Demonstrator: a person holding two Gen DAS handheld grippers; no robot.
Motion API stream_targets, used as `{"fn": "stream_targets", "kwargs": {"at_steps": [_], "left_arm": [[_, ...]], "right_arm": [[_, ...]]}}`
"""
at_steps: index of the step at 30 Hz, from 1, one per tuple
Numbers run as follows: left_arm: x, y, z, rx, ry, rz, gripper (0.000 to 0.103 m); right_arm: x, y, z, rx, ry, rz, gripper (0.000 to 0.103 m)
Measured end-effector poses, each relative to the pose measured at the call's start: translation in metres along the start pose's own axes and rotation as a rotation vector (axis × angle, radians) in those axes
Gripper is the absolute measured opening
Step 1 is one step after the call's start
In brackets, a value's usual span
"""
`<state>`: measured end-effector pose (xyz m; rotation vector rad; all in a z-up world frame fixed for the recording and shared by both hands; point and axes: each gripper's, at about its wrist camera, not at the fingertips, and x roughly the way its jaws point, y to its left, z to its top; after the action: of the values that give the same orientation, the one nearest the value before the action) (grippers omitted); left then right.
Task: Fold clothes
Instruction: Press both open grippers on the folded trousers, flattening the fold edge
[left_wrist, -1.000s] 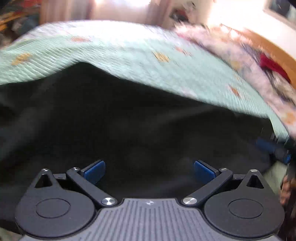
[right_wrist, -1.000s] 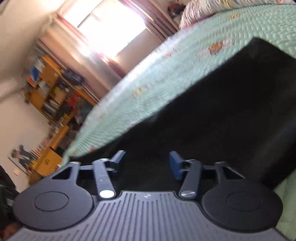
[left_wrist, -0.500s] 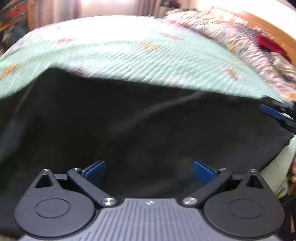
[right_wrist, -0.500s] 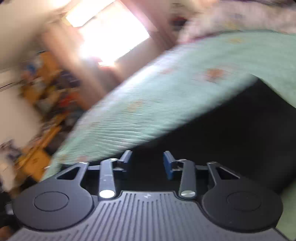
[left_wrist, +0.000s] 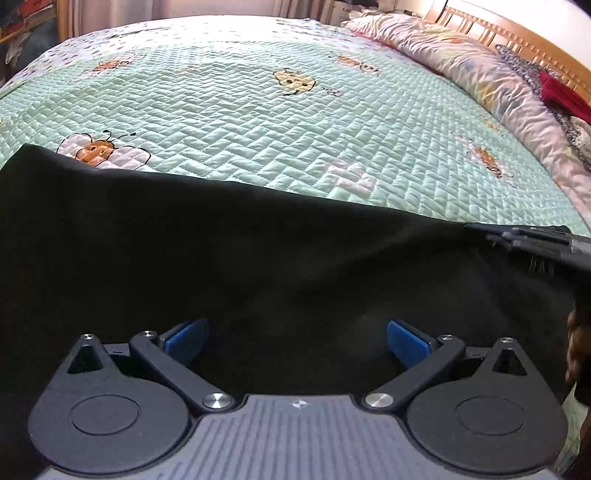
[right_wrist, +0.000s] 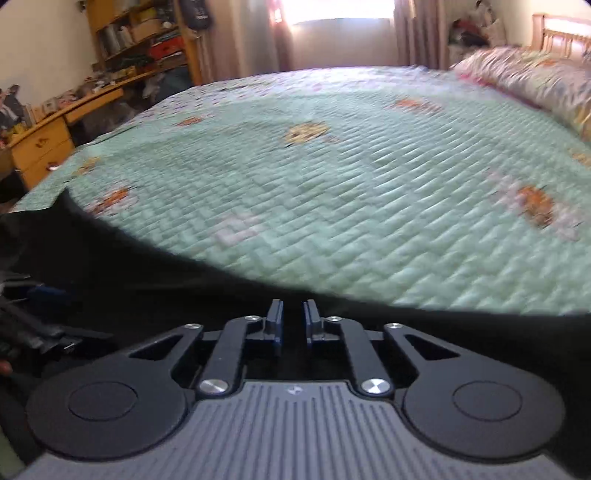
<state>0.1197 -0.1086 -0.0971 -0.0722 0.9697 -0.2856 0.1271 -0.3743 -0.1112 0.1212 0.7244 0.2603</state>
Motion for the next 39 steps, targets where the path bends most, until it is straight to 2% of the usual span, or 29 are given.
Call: {"fn": "stream_targets", "kwargs": {"at_steps": [2,4,6,8,10,12,13,14,16,19,22,23,24,25,27,30,31,33,34,39], "left_arm": [[0.000,0.002,0.000,-0.014,-0.008,-0.018,0.102],[0.001,0.003,0.000,-0.020,-0.013,-0.029,0.102],[0.002,0.002,0.000,-0.010,-0.014,-0.023,0.102],[0.004,-0.001,0.000,0.011,-0.012,-0.004,0.102],[0.004,-0.006,-0.002,0.037,-0.012,0.016,0.102],[0.004,-0.007,-0.002,0.054,-0.013,0.021,0.102],[0.003,-0.006,-0.001,0.056,-0.013,0.019,0.102],[0.002,-0.005,-0.001,0.058,-0.012,0.016,0.102],[-0.006,-0.006,0.000,0.047,-0.018,0.015,0.102],[-0.026,-0.008,-0.006,0.038,-0.035,-0.055,0.098],[-0.033,0.001,-0.022,-0.002,-0.012,-0.145,0.099],[-0.031,0.009,-0.028,-0.032,0.001,-0.172,0.099],[-0.030,0.016,-0.032,-0.052,-0.013,-0.189,0.098],[-0.030,0.023,-0.036,-0.071,-0.029,-0.204,0.097],[-0.034,0.028,-0.035,-0.104,-0.029,-0.211,0.093],[-0.049,0.033,-0.031,-0.113,-0.039,-0.163,0.088],[-0.056,0.035,-0.030,-0.107,-0.056,-0.142,0.088],[-0.070,0.044,-0.031,-0.107,-0.083,-0.094,0.088],[-0.077,0.051,-0.032,-0.115,-0.093,-0.067,0.088],[-0.097,0.088,-0.047,-0.133,-0.096,0.109,0.085]], "right_arm": [[-0.005,-0.018,0.005,0.045,-0.011,-0.017,0.010],[-0.011,-0.051,-0.008,0.244,-0.056,0.079,0.005],[-0.017,-0.084,-0.021,0.443,-0.101,0.174,0.005],[-0.020,-0.107,-0.035,0.579,-0.135,0.206,0.000],[-0.023,-0.129,-0.049,0.712,-0.168,0.237,0.000],[-0.040,-0.114,-0.043,0.630,-0.178,0.174,0.006],[-0.050,-0.102,-0.039,0.567,-0.188,0.138,0.015],[-0.064,-0.089,-0.038,0.510,-0.208,0.120,0.030],[-0.089,-0.071,-0.046,0.460,-0.247,0.134,0.046],[-0.124,-0.063,-0.067,0.447,-0.282,0.135,0.048],[-0.135,-0.084,-0.098,0.553,-0.278,0.131,0.049],[-0.132,-0.096,-0.107,0.590,-0.260,0.112,0.045],[-0.120,-0.106,-0.115,0.621,-0.251,0.103,0.033],[-0.115,-0.115,-0.122,0.645,-0.258,0.102,0.002],[-0.115,-0.121,-0.126,0.644,-0.250,0.091,0.000],[-0.122,-0.102,-0.115,0.569,-0.213,0.003,0.000],[-0.124,-0.093,-0.109,0.536,-0.206,-0.023,0.007],[-0.128,-0.074,-0.099,0.464,-0.200,-0.059,0.030],[-0.131,-0.063,-0.094,0.424,-0.206,-0.052,0.045],[-0.127,-0.010,-0.077,0.257,-0.183,0.050,0.047]]}}
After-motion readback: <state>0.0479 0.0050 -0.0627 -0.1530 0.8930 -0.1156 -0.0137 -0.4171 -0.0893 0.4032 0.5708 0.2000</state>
